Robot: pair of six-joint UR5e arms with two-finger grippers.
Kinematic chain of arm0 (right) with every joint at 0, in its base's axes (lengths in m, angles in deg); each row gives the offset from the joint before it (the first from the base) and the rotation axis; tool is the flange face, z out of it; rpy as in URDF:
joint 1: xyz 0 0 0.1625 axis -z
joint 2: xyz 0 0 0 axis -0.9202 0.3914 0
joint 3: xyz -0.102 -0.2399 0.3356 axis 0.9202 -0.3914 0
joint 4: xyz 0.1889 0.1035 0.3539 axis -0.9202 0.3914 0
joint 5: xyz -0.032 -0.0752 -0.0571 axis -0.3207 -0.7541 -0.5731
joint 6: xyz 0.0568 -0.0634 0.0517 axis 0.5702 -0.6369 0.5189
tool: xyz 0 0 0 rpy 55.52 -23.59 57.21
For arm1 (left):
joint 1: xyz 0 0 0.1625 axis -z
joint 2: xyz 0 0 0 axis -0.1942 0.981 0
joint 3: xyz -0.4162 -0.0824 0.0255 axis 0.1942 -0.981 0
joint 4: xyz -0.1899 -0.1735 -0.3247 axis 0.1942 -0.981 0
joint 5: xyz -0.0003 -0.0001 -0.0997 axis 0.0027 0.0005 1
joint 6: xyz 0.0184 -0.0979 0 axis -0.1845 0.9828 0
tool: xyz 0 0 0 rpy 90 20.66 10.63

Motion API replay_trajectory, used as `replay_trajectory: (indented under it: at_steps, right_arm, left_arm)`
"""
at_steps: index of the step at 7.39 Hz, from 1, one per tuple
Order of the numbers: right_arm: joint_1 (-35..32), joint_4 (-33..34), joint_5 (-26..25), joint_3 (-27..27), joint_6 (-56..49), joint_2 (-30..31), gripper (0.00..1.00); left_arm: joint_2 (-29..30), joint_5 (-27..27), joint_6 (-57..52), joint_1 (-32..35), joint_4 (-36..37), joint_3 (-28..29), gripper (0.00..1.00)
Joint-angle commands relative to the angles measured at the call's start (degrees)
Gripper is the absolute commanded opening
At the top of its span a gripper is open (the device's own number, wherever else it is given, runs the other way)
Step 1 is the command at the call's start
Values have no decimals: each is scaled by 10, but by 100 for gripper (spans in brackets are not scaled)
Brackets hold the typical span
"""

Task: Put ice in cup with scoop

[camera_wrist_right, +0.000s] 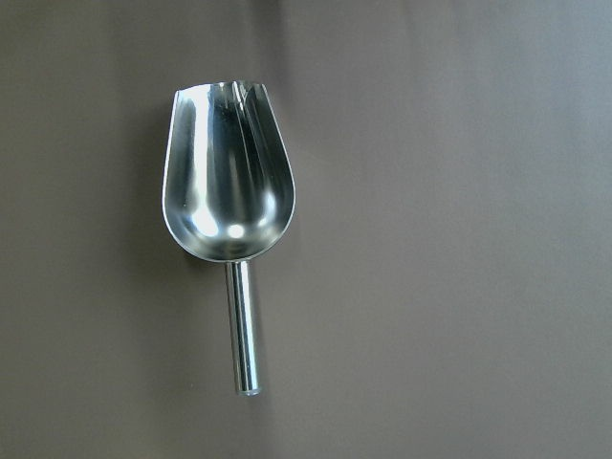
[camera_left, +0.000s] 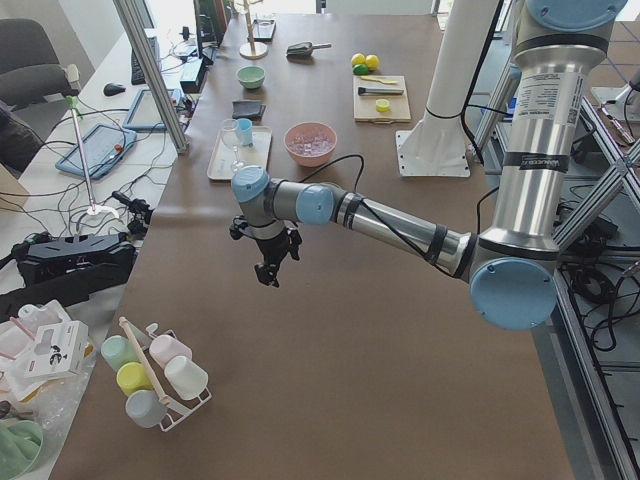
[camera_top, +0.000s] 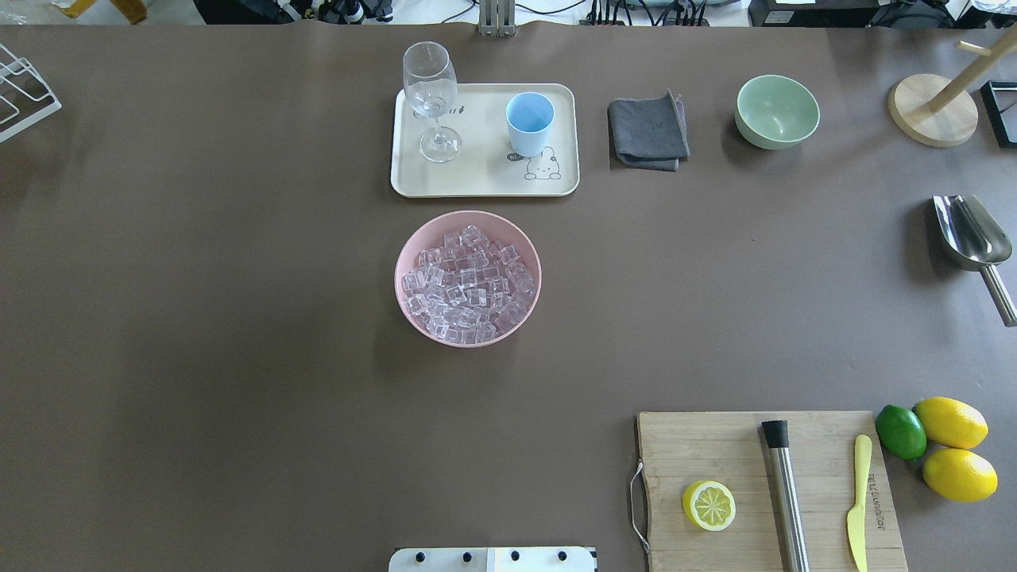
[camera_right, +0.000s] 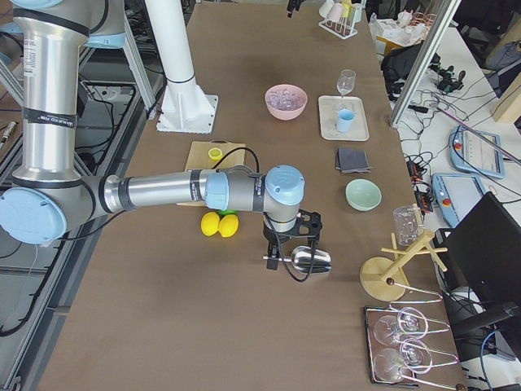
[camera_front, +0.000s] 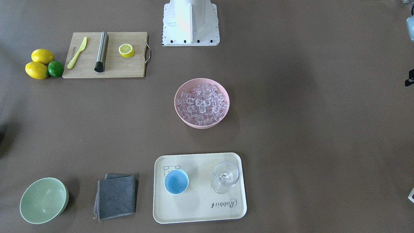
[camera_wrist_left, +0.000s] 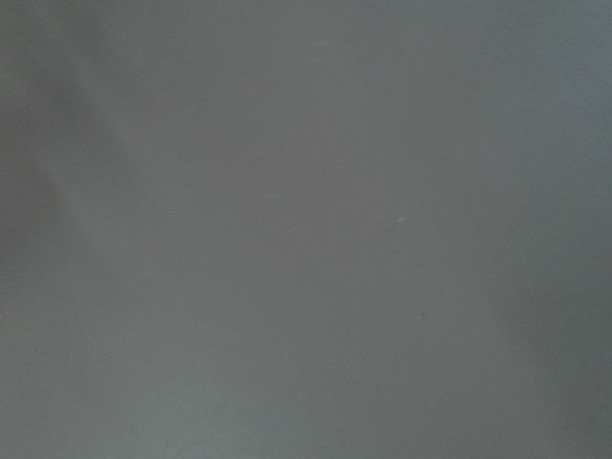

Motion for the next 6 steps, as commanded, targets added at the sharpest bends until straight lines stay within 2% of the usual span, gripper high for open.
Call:
replay_trajectory:
  at_steps: [1,2,4,6]
  right_arm:
    - [36,-31,-4,-2,46,3,100]
    - [54,-39,-6,-3,50,4,100]
    - [83,-58,-10,-4,61,5,99]
    - [102,-152,-9,-59,85,8,98]
  left_arm:
    - [44,-6,2,-102,-3,-31,99]
    - [52,-4,-2,-119,-12,-38,99]
    - [54,-3,-2,-149,-101,-41,99]
    - [57,-4,-2,-189,-185,-40,99]
